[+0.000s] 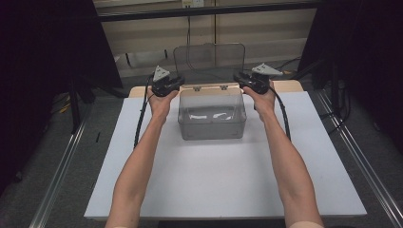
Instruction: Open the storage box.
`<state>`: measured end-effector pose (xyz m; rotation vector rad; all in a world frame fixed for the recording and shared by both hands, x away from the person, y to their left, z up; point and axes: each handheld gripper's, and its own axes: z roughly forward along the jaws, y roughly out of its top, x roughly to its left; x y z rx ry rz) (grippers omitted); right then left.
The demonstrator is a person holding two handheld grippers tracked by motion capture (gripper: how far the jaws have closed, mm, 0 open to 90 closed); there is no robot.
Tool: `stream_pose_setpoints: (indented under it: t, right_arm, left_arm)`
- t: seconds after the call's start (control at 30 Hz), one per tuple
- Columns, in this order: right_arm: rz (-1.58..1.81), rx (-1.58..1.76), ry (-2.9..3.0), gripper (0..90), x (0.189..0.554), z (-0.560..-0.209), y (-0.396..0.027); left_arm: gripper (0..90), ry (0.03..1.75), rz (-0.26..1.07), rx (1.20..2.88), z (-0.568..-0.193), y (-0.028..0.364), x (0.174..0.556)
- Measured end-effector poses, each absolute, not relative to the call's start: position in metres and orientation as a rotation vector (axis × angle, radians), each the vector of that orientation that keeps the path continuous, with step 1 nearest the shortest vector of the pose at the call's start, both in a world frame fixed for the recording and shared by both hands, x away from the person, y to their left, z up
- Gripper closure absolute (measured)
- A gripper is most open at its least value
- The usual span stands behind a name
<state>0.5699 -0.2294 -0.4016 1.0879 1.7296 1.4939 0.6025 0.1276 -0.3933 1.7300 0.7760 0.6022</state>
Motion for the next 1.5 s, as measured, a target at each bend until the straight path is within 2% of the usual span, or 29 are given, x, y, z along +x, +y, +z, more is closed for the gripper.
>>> stream_pose_setpoints:
  t: [0.97,1.37,1.5]
  right_arm:
    - [1.509,1.159,1.714,64.8,0.579,-0.414,-0.228]
    - [1.552,1.209,1.7,61.4,0.581,-0.419,-0.228]
    - [1.55,1.227,1.71,60.3,0.582,-0.418,-0.227]
  left_arm:
    - [71.3,0.804,0.555,1.754,-0.403,0.127,0.611]
    - [66.8,0.831,0.527,1.747,-0.405,0.126,0.614]
    - [62.4,0.833,0.527,1.751,-0.406,0.124,0.614]
